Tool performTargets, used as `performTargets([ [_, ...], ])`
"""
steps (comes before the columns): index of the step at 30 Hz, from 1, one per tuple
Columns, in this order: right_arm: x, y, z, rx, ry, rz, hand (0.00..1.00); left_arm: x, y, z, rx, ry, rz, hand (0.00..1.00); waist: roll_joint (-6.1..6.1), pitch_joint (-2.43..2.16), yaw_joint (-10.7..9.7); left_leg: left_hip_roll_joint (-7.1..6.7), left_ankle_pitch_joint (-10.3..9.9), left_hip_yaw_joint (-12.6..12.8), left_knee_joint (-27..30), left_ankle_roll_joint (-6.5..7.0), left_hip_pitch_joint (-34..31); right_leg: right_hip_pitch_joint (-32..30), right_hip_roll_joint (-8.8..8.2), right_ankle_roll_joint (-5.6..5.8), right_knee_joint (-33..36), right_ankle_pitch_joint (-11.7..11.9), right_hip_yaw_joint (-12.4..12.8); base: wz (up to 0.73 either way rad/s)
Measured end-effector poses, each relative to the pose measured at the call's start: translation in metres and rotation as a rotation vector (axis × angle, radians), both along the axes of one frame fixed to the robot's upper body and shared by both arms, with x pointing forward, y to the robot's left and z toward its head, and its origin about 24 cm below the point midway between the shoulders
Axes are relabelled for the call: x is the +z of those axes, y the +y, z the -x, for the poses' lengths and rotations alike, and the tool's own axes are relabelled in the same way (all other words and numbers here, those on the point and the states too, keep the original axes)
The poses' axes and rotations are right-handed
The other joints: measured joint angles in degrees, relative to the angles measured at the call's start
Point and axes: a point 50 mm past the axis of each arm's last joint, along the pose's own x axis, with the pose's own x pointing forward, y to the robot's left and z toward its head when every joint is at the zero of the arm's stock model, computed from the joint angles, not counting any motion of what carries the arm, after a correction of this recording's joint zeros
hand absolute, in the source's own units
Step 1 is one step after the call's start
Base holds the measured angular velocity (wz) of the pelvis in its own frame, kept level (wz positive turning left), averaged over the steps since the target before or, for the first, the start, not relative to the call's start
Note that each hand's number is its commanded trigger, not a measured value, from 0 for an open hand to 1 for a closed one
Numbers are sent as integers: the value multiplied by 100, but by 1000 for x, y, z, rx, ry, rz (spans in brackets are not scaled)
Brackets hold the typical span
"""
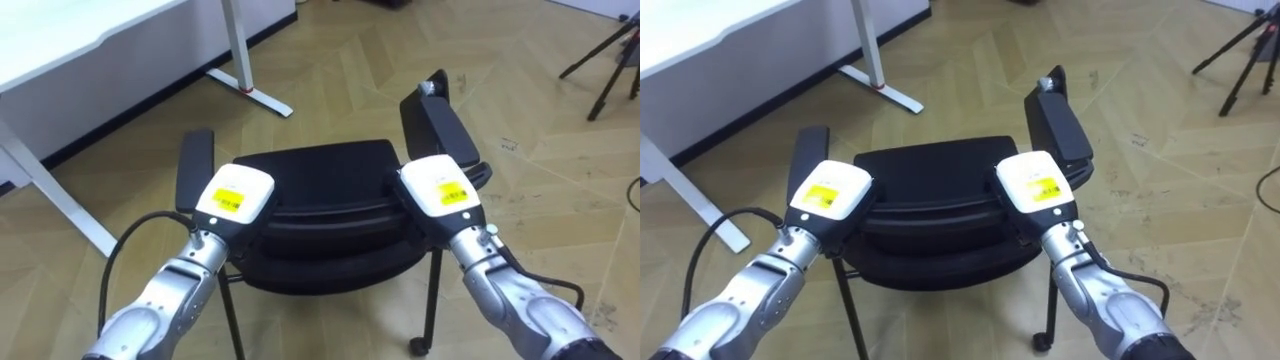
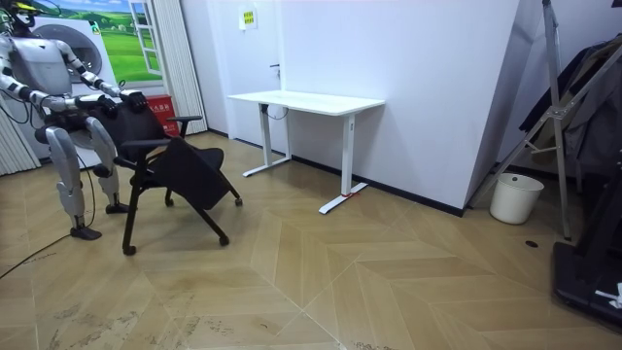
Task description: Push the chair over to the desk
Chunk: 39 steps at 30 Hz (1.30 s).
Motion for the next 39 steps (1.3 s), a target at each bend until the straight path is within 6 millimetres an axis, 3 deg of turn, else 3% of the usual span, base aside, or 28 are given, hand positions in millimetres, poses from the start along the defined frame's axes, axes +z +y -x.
performTargets([
  [4,0,-2,0,-1,4,-9,100,1,-1,-1,-7,-5,0,100,-66,36,14,-1,0,-15,1,0,6,-3,-3,13,-22,-12,-39,4],
  [19,-4,-2,4,-5,36,-17,100,-2,0,0,-17,10,-9,100,-136,-12,141,3,0,-29,36,-1,72,105,5,11,-73,-12,-39,-1],
  [22,-7,-2,5,-8,49,-17,100,-3,0,1,-18,17,-11,100,-153,-5,154,11,-4,-28,62,-5,114,160,11,9,-72,-13,-37,-1],
  [24,-7,-2,6,-8,50,-18,100,-3,0,1,-19,21,-12,100,-145,3,150,52,-84,-28,248,-29,53,175,30,-12,-56,-25,-37,0],
  [28,-10,-1,7,-12,66,-18,100,-6,3,-1,-20,37,-14,100,-84,30,254,271,-331,-31,920,-91,-183,208,170,-123,85,-107,-52,1],
  [32,-13,-2,9,-17,80,-18,100,-12,3,-3,-26,54,-10,100,-101,46,298,454,-328,-39,1955,-87,-657,195,203,-247,370,-351,-233,21],
  [35,-16,-4,12,-17,93,-20,100,-15,2,-1,-27,69,1,100,-129,63,304,541,-317,-144,2342,-73,-789,172,219,-348,738,-599,-342,24],
  [37,-16,-3,12,-15,92,-19,100,-17,3,-1,-22,77,4,100,-104,61,304,643,-245,-146,2786,13,-1086,101,207,-410,916,-719,-369,17],
  [39,-14,-4,12,-9,87,-22,100,-17,4,0,-20,73,12,100,-117,53,297,565,-238,-225,2934,114,-1432,65,162,-459,1030,-791,-387,13],
])
